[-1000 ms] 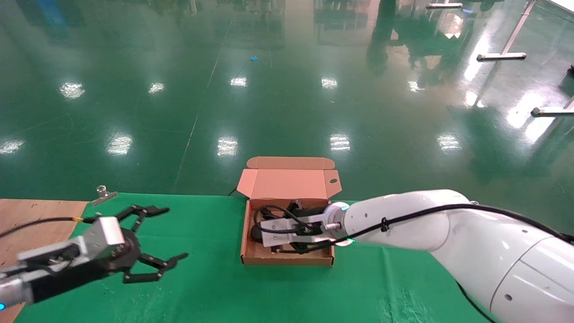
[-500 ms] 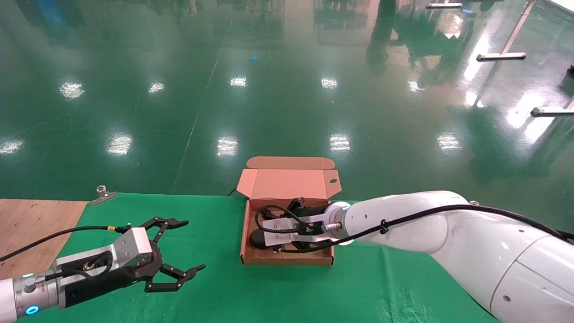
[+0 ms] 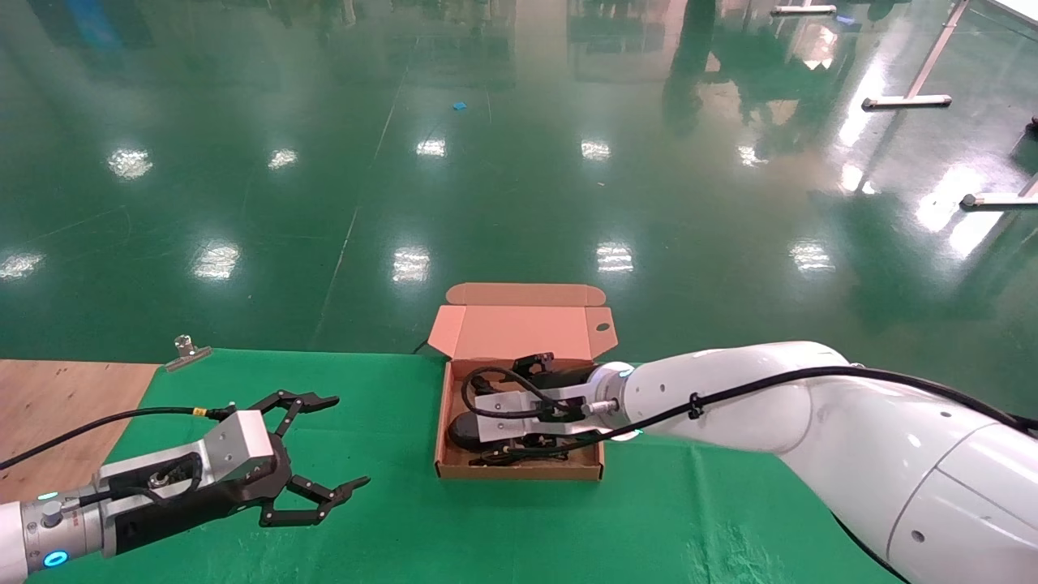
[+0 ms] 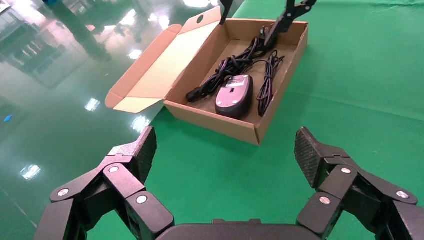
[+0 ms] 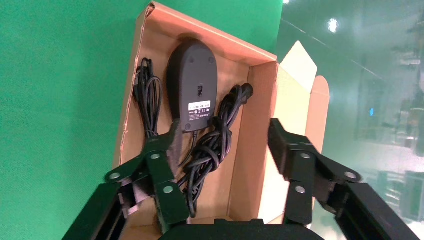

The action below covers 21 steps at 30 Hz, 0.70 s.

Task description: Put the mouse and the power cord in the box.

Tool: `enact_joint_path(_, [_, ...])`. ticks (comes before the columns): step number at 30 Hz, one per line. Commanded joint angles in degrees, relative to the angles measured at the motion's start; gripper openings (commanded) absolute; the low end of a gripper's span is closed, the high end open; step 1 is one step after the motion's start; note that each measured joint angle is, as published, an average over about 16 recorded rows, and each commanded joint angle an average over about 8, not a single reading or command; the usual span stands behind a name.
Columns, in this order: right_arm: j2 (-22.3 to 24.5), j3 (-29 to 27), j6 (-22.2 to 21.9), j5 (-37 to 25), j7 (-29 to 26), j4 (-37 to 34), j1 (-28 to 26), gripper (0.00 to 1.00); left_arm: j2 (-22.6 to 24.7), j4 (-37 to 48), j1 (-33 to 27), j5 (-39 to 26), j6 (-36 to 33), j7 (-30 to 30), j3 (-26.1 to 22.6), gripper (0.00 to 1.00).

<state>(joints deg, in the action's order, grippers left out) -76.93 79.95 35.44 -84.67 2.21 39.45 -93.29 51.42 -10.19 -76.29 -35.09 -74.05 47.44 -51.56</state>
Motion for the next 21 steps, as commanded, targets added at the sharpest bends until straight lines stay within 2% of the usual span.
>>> enact_joint_path(1, [0.4, -0.6, 0.4, 0.4, -0.1, 0.3, 0.3, 1.00, 0.0, 0.0, 0.0, 0.0, 0.0, 0.0, 0.0, 1.00])
enact_joint_path(21, [14.7, -22.5, 17.7, 15.0, -4.6, 12.0, 11.2, 1.00, -5.4, -20.9, 4.8, -2.2, -3.8, -19.1, 11.7, 1.00])
